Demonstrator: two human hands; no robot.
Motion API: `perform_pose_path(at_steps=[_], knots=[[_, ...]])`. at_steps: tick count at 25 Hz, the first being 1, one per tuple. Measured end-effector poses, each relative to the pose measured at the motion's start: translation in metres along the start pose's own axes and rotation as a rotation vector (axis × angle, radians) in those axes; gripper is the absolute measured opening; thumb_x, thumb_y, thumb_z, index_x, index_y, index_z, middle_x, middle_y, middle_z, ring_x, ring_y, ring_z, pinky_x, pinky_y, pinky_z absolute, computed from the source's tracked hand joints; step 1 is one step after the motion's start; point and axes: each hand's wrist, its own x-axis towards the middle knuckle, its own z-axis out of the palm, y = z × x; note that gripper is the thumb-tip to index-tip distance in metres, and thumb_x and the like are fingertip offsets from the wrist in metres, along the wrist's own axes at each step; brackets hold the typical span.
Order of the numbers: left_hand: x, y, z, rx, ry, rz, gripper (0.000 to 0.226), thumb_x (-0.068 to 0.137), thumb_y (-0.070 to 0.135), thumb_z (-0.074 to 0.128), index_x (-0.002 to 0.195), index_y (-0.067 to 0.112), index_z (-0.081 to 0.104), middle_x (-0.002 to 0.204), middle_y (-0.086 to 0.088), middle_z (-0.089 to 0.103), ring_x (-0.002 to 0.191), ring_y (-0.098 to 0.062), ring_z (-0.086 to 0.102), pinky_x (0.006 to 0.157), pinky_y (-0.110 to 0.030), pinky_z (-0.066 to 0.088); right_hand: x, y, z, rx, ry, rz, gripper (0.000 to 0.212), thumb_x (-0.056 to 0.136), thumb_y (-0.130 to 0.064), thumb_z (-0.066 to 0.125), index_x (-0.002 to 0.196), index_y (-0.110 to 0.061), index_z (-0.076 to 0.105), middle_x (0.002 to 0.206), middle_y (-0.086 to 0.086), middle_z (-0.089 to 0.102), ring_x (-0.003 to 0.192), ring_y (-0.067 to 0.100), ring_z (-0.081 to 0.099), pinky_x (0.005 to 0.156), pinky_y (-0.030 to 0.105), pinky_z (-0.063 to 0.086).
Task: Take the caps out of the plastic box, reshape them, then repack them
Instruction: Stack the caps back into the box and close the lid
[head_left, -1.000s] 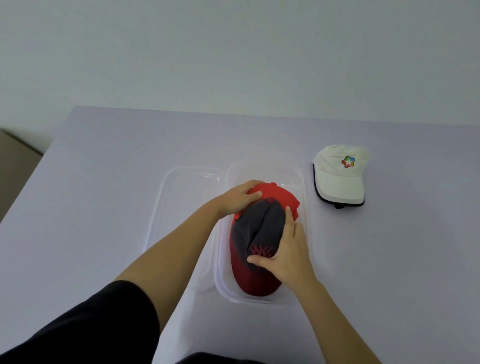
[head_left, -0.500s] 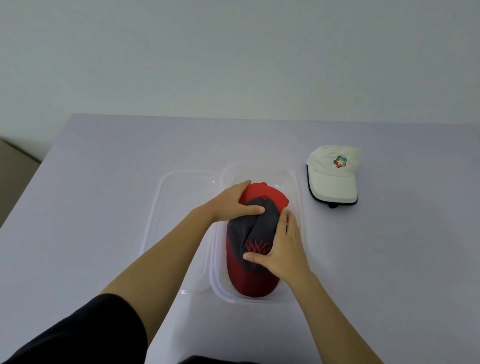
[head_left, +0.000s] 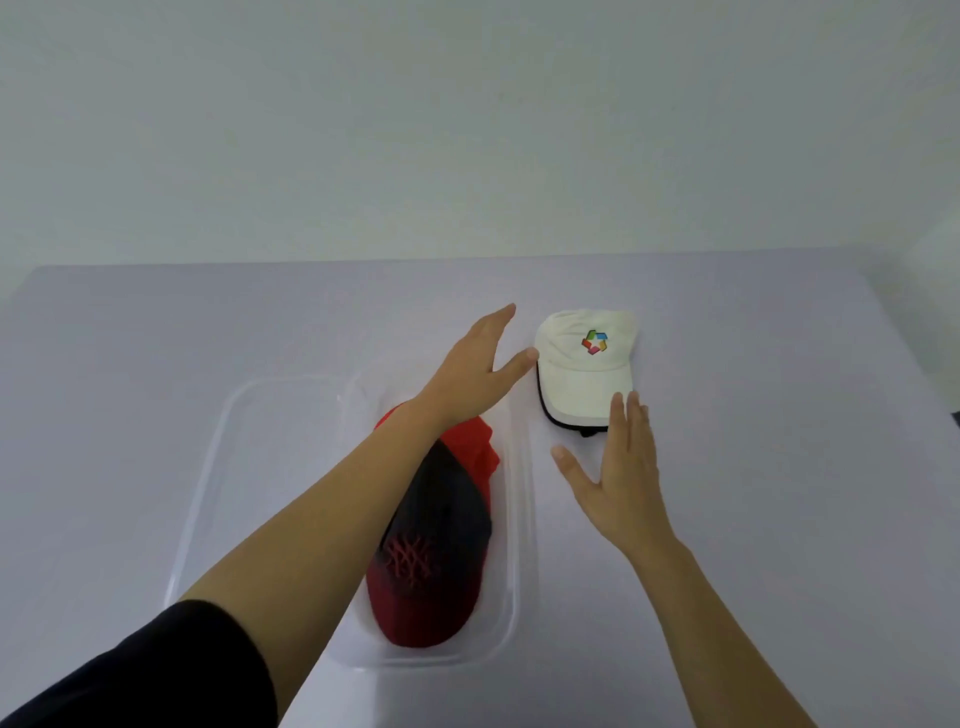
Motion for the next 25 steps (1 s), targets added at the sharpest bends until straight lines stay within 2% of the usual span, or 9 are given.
perform_pose_path(at_steps=[3, 10, 11, 13, 15, 17, 20, 23, 25], knots=[[0.035, 0.011, 0.024, 0.07, -0.033, -0.041, 0.071, 0.095, 0.041, 0.047, 0.151, 0.012, 0.014, 0.159, -0.003, 0.018, 0.145, -0.016, 0.018, 0.108, -0.021, 0.015, 0.033, 0.028, -0.009, -0.023, 0.034, 0.069, 0.101, 0.079, -0.065, 0.046, 0.148, -0.012, -0.005, 0.159, 0.009, -0.007, 0.146, 0.024, -0.008, 0.117, 0.041, 0.005], [0.099, 0.007, 0.065, -0.068, -0.129, -0.301, 0.096, 0.08, 0.045, 0.069, 0.15, 0.013, 0.012, 0.157, -0.005, 0.019, 0.144, -0.022, 0.022, 0.113, -0.036, 0.024, 0.083, 0.07, 0.001, 0.09, -0.139, 0.122, 0.129, 0.063, -0.067, 0.068, 0.147, -0.013, -0.013, 0.158, 0.008, -0.013, 0.145, 0.024, -0.012, 0.117, 0.04, 0.003], [0.105, 0.004, 0.069, -0.118, -0.135, -0.334, 0.094, 0.077, 0.044, 0.073, 0.148, 0.015, 0.019, 0.152, -0.005, 0.029, 0.139, -0.023, 0.031, 0.109, -0.036, 0.033, 0.085, 0.076, 0.004, 0.103, -0.163, 0.123, 0.129, 0.062, -0.066, 0.069, 0.147, -0.013, -0.013, 0.158, 0.008, -0.013, 0.145, 0.024, -0.011, 0.118, 0.041, 0.003], [0.115, 0.0, 0.076, -0.2, -0.148, -0.394, 0.077, 0.07, 0.041, 0.079, 0.13, 0.016, 0.039, 0.126, -0.003, 0.051, 0.113, -0.02, 0.052, 0.081, -0.03, 0.048, 0.085, 0.085, 0.011, 0.133, -0.192, 0.115, 0.126, 0.064, -0.063, 0.07, 0.148, -0.012, -0.01, 0.159, 0.007, -0.007, 0.145, 0.024, -0.008, 0.119, 0.041, 0.004], [0.123, -0.004, 0.082, -0.273, -0.156, -0.438, 0.06, 0.066, 0.036, 0.083, 0.106, 0.011, 0.047, 0.098, -0.001, 0.053, 0.084, -0.017, 0.05, 0.057, -0.025, 0.038, 0.085, 0.091, 0.017, 0.176, -0.195, 0.096, 0.118, 0.067, -0.055, 0.073, 0.149, -0.012, 0.001, 0.157, 0.006, 0.004, 0.144, 0.025, 0.001, 0.117, 0.037, 0.007], [0.128, -0.008, 0.085, -0.332, -0.158, -0.442, 0.051, 0.06, 0.036, 0.085, 0.09, 0.014, 0.049, 0.088, -0.003, 0.05, 0.078, -0.018, 0.045, 0.051, -0.027, 0.033, 0.088, 0.087, 0.016, 0.311, -0.162, 0.138, 0.113, 0.06, -0.045, 0.083, 0.147, -0.018, 0.016, 0.152, 0.002, 0.022, 0.139, 0.023, 0.019, 0.114, 0.037, 0.02], [0.128, -0.01, 0.083, -0.367, -0.169, -0.43, 0.056, 0.055, 0.041, 0.084, 0.094, 0.011, 0.056, 0.092, -0.005, 0.059, 0.08, -0.02, 0.054, 0.054, -0.029, 0.042, 0.098, 0.082, 0.008, 0.548, -0.087, 0.262, 0.101, 0.044, -0.025, 0.092, 0.13, -0.025, 0.04, 0.12, -0.012, 0.052, 0.115, 0.02, 0.049, 0.092, 0.038, 0.047], [0.122, -0.005, 0.074, -0.374, -0.178, -0.402, 0.058, 0.061, 0.038, 0.084, 0.105, 0.008, 0.058, 0.099, -0.008, 0.065, 0.087, -0.023, 0.06, 0.058, -0.033, 0.049, 0.1, 0.075, -0.005, 0.75, -0.155, 0.378, 0.113, 0.05, -0.013, 0.09, 0.142, -0.021, 0.026, 0.133, -0.006, 0.045, 0.121, 0.019, 0.045, 0.092, 0.033, 0.045], [0.118, 0.003, 0.063, -0.402, -0.196, -0.369, 0.055, 0.064, 0.034, 0.084, 0.104, 0.007, 0.058, 0.105, -0.012, 0.067, 0.094, -0.026, 0.064, 0.07, -0.041, 0.055, 0.098, 0.069, -0.013, 0.796, -0.15, 0.342, 0.103, 0.054, -0.007, 0.087, 0.138, -0.022, 0.03, 0.13, -0.004, 0.047, 0.116, 0.018, 0.048, 0.081, 0.025, 0.048]])
